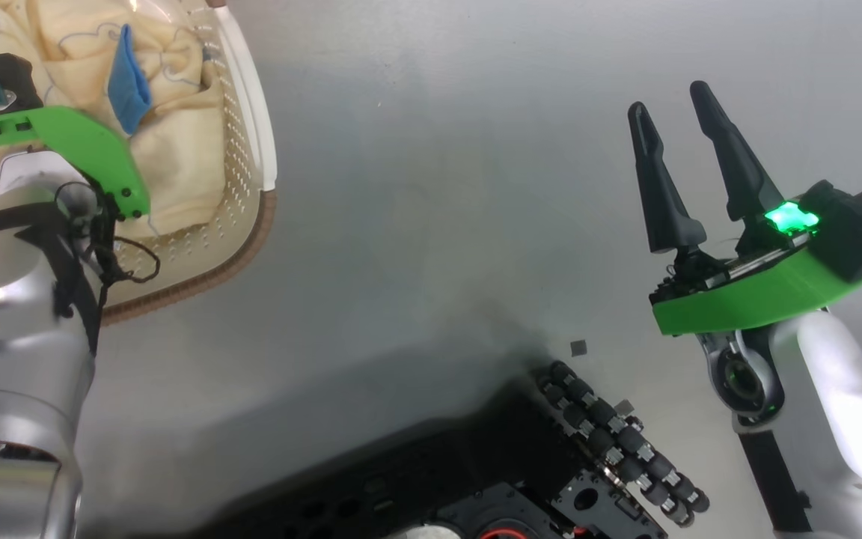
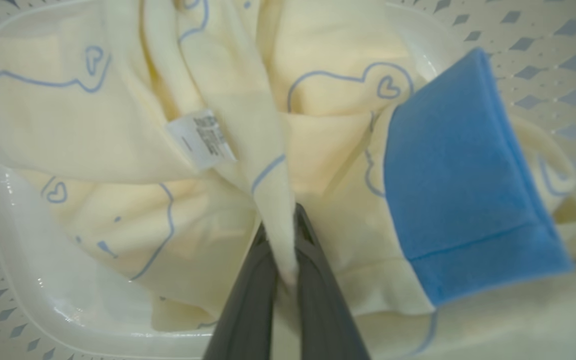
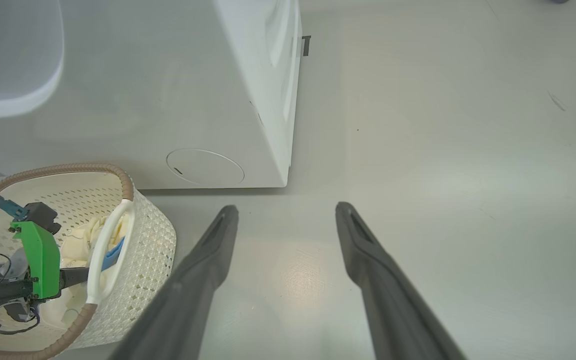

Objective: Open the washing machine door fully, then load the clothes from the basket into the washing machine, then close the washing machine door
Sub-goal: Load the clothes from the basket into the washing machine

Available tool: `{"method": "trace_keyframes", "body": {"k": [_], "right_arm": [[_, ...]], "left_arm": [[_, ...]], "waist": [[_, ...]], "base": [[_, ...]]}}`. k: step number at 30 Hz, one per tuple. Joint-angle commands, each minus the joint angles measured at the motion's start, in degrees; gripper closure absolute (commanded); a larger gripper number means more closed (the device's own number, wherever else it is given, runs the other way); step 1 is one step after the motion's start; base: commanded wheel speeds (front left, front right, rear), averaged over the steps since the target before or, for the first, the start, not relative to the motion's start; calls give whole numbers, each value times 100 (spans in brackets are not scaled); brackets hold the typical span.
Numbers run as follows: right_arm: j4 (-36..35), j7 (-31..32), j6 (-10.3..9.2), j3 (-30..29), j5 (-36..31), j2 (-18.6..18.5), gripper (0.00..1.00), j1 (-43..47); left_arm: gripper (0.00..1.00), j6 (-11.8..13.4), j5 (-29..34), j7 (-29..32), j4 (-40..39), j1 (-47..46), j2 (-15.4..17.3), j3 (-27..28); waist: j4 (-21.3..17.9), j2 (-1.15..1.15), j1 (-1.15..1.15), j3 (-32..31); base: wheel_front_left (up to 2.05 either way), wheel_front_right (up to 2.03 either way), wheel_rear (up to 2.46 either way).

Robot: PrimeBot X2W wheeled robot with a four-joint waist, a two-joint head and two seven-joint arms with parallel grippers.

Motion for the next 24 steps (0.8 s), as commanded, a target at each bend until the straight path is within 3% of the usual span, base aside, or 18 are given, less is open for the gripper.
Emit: {"method": "trace_keyframes", "body": {"k": [1, 7, 14, 24], "right_arm": [[-145, -36, -16, 35, 26, -98, 0, 326], [-114, -36, -16, 52, 64, -51, 0, 198], [-42, -36, -16, 48, 120, 0, 0, 32], [4, -36, -16, -221, 93, -49, 0, 166]], "left_arm": [[100, 12, 13, -47, -27, 143, 109, 43], [100, -31, -156, -413, -31, 134, 119, 155], [100, -248, -351, -1164, -82, 251, 95, 277], [100, -618, -567, -1763, -469, 768, -256, 371]], "waist": [[2, 0, 0, 0], [13, 0, 0, -14], [152, 0, 0, -267], [629, 0, 0, -880]], "base": [[0, 0, 0], [0, 0, 0], [0, 0, 0], [0, 0, 0]]}}
